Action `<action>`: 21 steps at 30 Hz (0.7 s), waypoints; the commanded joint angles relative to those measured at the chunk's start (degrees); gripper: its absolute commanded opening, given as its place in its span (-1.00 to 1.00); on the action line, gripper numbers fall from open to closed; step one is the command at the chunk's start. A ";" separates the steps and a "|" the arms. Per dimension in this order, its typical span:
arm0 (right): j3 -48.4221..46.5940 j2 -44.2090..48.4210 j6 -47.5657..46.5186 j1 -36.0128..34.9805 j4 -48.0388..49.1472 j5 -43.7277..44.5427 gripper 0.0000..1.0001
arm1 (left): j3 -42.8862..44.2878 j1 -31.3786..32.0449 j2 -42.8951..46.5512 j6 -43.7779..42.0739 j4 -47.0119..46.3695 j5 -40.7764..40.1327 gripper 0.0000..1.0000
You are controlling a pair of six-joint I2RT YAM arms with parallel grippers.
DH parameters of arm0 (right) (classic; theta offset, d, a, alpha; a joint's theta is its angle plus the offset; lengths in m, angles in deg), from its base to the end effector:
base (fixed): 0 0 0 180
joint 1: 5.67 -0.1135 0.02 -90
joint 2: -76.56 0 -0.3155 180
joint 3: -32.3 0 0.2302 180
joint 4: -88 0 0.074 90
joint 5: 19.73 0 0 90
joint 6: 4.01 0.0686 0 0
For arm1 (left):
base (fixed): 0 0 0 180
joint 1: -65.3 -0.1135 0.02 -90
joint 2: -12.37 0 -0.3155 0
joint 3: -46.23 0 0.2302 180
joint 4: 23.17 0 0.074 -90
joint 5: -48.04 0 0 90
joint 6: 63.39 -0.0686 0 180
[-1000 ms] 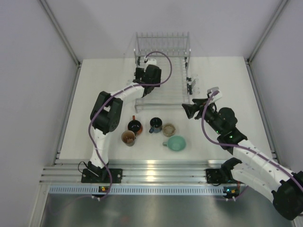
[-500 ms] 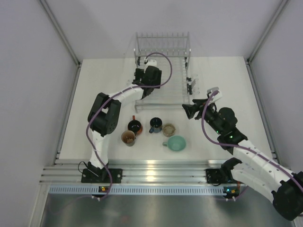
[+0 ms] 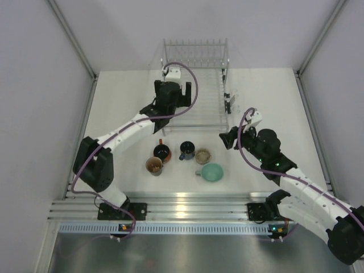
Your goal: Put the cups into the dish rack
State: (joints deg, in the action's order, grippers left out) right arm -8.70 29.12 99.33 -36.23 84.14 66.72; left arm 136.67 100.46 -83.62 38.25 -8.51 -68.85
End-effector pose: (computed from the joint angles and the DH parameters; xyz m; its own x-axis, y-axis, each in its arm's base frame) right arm 0.1490 0.0929 0.2946 -0.2790 0.1027 -0.9548 -0.5093 0.8271 0.2378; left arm 0.3522 -0.2101 0.3583 -0.3102 -0.0016 -0.9507 0.1062 0.9937 -0.0363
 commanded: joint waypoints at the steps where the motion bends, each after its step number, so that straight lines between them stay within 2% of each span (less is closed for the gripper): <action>1: -1.10 -0.63 1.94 0.16 -2.89 -1.63 0.24 | -7.72 -0.09 8.77 3.21 -2.63 7.09 0.97; 9: 2.59 1.46 8.09 -6.60 -9.66 1.70 0.19 | -22.76 -0.09 24.60 7.08 -2.89 23.09 0.97; 13: 5.14 4.90 11.87 -11.44 -14.57 4.85 0.19 | -27.95 -0.09 32.86 8.57 -2.89 24.96 0.97; 21: 6.47 6.58 15.31 -17.24 -18.54 10.49 0.18 | -33.14 -0.09 36.74 9.98 -1.13 25.93 0.97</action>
State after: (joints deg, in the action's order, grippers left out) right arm -1.97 35.68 112.36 -51.82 66.96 73.67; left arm 104.96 100.33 -48.01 46.73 -8.84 -45.12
